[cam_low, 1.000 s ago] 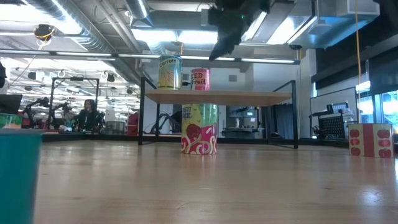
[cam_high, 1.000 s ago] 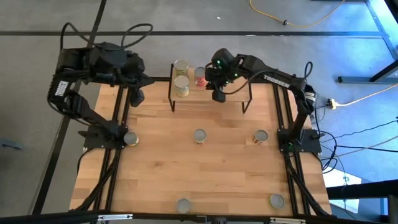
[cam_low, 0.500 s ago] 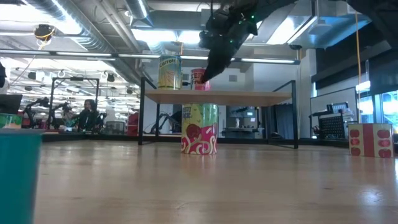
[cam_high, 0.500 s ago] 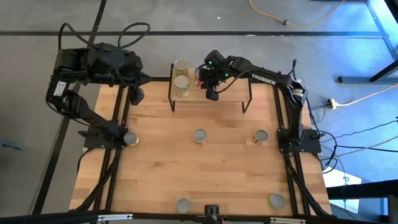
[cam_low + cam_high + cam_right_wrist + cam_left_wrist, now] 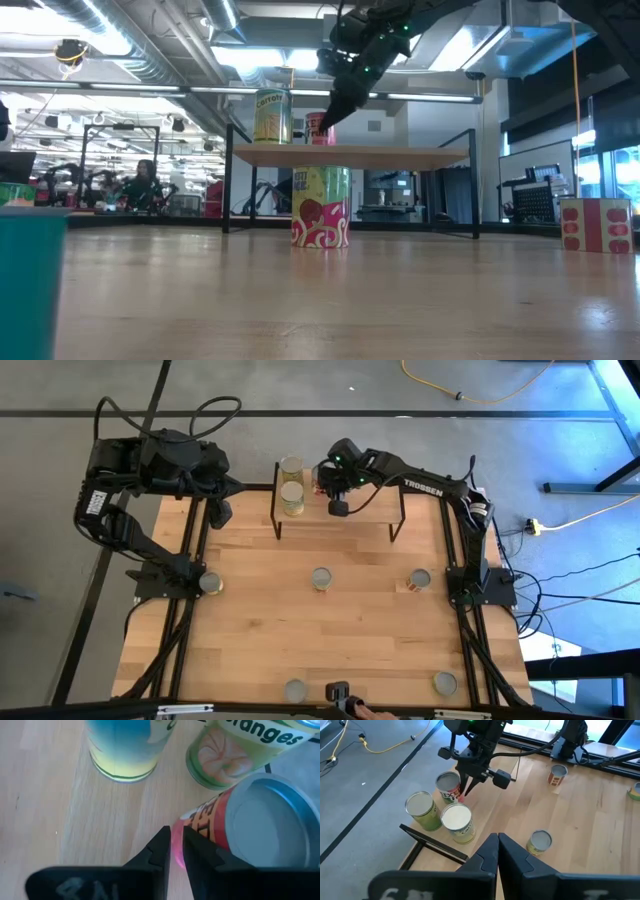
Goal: Pick and place cans onto a shelf
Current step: Put the canned mixed fruits on the shelf
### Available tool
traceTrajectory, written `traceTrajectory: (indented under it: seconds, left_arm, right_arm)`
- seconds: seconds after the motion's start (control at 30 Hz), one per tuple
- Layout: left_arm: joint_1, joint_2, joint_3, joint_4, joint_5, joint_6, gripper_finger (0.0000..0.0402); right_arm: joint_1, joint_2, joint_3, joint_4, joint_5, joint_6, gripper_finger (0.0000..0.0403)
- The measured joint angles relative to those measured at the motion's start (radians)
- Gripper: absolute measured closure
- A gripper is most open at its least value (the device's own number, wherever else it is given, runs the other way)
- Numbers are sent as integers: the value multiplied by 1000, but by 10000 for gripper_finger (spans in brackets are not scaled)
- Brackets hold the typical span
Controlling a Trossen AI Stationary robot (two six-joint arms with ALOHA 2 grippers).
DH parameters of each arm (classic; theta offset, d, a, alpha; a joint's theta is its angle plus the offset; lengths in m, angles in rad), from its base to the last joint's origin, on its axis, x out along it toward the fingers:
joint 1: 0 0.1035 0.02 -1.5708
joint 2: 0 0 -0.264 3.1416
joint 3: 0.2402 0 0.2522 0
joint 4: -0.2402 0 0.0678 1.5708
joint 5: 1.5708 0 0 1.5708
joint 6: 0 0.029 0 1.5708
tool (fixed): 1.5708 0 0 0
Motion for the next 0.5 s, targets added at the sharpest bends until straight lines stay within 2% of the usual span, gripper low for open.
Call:
traceTrajectory:
  seconds: [0.2, 0.33, 0.5]
  left_arm:
    - [0, 0, 0, 0, 0, 0, 401]
    - [0, 0, 0, 0, 0, 0, 401]
    - [0, 0, 0, 0, 0, -1, 401]
  right_arm:
    - [-1, 0, 0, 4, 5, -23, 350]
    - [-4, 0, 0, 30, 75, -33, 350]
    - [-18, 0, 0, 49, 85, -75, 350]
